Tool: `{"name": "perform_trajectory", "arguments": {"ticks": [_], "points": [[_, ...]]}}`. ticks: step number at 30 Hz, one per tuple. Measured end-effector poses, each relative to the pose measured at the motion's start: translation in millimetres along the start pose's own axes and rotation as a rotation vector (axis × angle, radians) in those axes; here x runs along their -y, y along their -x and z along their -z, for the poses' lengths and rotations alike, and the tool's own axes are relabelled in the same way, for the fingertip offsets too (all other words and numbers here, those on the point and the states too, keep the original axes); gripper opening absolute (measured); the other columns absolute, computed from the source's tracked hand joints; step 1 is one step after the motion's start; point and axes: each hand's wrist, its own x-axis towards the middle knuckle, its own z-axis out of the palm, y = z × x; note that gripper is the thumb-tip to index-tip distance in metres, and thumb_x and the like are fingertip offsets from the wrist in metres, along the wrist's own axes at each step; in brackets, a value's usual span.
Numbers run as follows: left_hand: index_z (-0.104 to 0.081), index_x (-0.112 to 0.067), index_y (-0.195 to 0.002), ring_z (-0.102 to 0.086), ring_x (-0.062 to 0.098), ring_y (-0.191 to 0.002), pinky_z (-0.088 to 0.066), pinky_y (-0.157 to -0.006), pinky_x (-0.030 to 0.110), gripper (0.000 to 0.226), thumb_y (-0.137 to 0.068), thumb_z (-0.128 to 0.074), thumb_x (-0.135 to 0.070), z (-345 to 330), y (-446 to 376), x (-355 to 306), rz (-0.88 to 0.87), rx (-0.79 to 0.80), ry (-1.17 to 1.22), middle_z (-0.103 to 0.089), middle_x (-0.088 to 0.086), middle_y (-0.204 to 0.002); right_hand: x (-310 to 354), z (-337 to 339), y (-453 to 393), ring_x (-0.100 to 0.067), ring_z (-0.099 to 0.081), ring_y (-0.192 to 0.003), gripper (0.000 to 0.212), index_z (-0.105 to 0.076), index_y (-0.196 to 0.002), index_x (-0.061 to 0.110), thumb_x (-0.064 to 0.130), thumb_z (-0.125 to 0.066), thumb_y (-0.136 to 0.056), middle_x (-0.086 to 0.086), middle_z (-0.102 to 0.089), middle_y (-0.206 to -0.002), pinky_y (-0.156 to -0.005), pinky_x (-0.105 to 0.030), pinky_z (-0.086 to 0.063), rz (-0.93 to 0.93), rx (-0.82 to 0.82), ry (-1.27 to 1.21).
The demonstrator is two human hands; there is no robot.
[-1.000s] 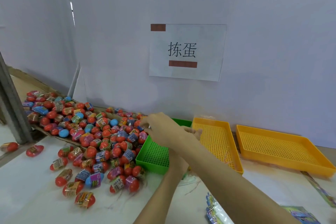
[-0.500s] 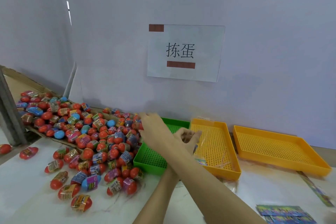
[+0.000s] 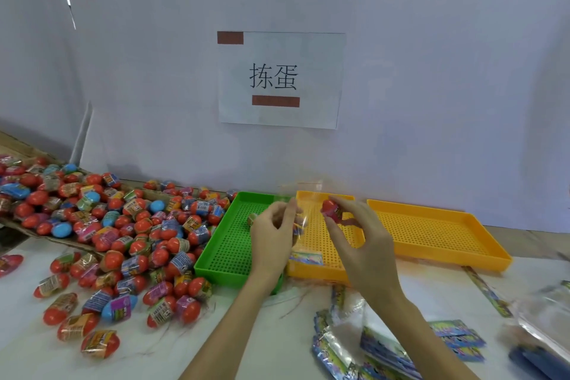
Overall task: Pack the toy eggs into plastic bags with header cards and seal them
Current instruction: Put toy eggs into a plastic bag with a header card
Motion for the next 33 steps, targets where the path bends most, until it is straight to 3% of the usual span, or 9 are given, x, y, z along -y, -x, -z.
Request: {"name": "perform_trajectory", "arguments": {"ticks": [2, 5, 9, 13, 15, 18, 22, 27, 33], "points": [[-0.071, -0.014, -0.093, -0.062, 0.014, -0.061, -0.046, -0.053, 0.027, 0.039, -0.104, -0.054, -0.047, 0, 1, -4, -0.055, 0.023, 0.03, -0.07, 0.001, -0.072, 1, 2, -4, -0.013, -0.066, -0.095, 0.035, -0.068, -0.13, 0.023, 0.022, -0.071, -0.095, 0.013, -0.069, -0.11, -0.091, -0.043, -0.057, -0.11, -0.02, -0.083], [-0.066, -0.017, -0.097, -0.048, 0.013, -0.052, -0.041, -0.052, 0.031, 0.049, -0.104, -0.045, -0.061, -4, 3, -7, -0.142, 0.103, 0.041, -0.056, -0.005, -0.064, 0, 7, -8, -0.016, -0.07, -0.104, 0.032, -0.067, -0.126, 0.023, 0.018, -0.073, -0.095, 0.007, -0.072, -0.112, -0.088, -0.035, -0.059, -0.166, -0.038, -0.243], [-0.06, -0.028, -0.121, -0.048, 0.014, -0.061, -0.044, -0.057, 0.045, 0.064, -0.091, -0.041, -0.081, -11, 10, -12, -0.163, 0.236, -0.007, -0.051, -0.006, -0.072, 9, 17, -12, -0.024, -0.072, -0.11, 0.029, -0.064, -0.117, 0.018, 0.014, -0.077, -0.092, -0.002, -0.075, -0.112, -0.09, -0.03, -0.06, -0.162, -0.107, -0.406], [-0.058, -0.033, -0.12, -0.057, 0.014, -0.062, -0.046, -0.053, 0.025, 0.039, -0.098, -0.046, -0.064, -15, 15, -13, -0.19, 0.291, -0.072, -0.057, -0.008, -0.077, 21, 19, -16, -0.028, -0.073, -0.109, 0.03, -0.056, -0.121, 0.017, 0.014, -0.072, -0.096, -0.005, -0.073, -0.115, -0.085, -0.038, -0.062, -0.05, -0.114, -0.493], [-0.057, -0.039, -0.114, -0.063, 0.024, -0.067, -0.05, -0.054, 0.035, 0.037, -0.096, -0.046, -0.07, -15, 16, -14, -0.232, 0.284, -0.113, -0.059, -0.003, -0.078, 25, 17, -15, -0.025, -0.075, -0.106, 0.031, -0.053, -0.124, 0.022, 0.017, -0.07, -0.099, -0.002, -0.071, -0.117, -0.075, -0.038, -0.064, 0.023, -0.067, -0.455], [-0.056, -0.047, -0.105, -0.062, 0.026, -0.066, -0.054, -0.059, 0.051, 0.033, -0.095, -0.042, -0.075, -14, 16, -12, -0.274, 0.274, -0.177, -0.06, -0.004, -0.076, 22, 14, -12, -0.012, -0.074, -0.099, 0.037, -0.049, -0.125, 0.033, 0.014, -0.068, -0.099, -0.001, -0.067, -0.119, -0.06, -0.021, -0.06, 0.13, -0.025, -0.218], [-0.057, -0.045, -0.095, -0.055, 0.006, -0.059, -0.054, -0.058, 0.046, 0.03, -0.105, -0.036, -0.065, -13, 18, -6, -0.334, 0.298, -0.276, -0.058, -0.017, -0.073, 10, 15, -10, -0.011, -0.069, -0.099, 0.039, -0.048, -0.126, 0.034, 0.015, -0.068, -0.099, 0.002, -0.061, -0.116, -0.052, -0.023, -0.057, 0.123, -0.038, -0.027], [-0.064, -0.036, -0.109, -0.055, 0.016, -0.058, -0.051, -0.055, 0.049, 0.043, -0.107, -0.029, -0.06, -14, 17, -3, -0.313, 0.259, -0.254, -0.059, -0.011, -0.078, 3, 21, -14, -0.012, -0.073, -0.084, 0.03, -0.052, -0.122, 0.029, 0.023, -0.069, -0.098, 0.007, -0.06, -0.111, -0.042, -0.025, -0.054, 0.03, -0.006, -0.068], [-0.062, -0.038, -0.113, -0.057, 0.026, -0.064, -0.053, -0.062, 0.058, 0.055, -0.101, -0.023, -0.074, -13, 17, -7, -0.284, 0.275, -0.226, -0.058, -0.004, -0.081, -6, 36, -22, -0.007, -0.072, -0.09, 0.029, -0.06, -0.122, 0.022, 0.016, -0.072, -0.097, 0.005, -0.067, -0.109, -0.063, -0.014, -0.052, 0.063, 0.215, 0.076]]}}
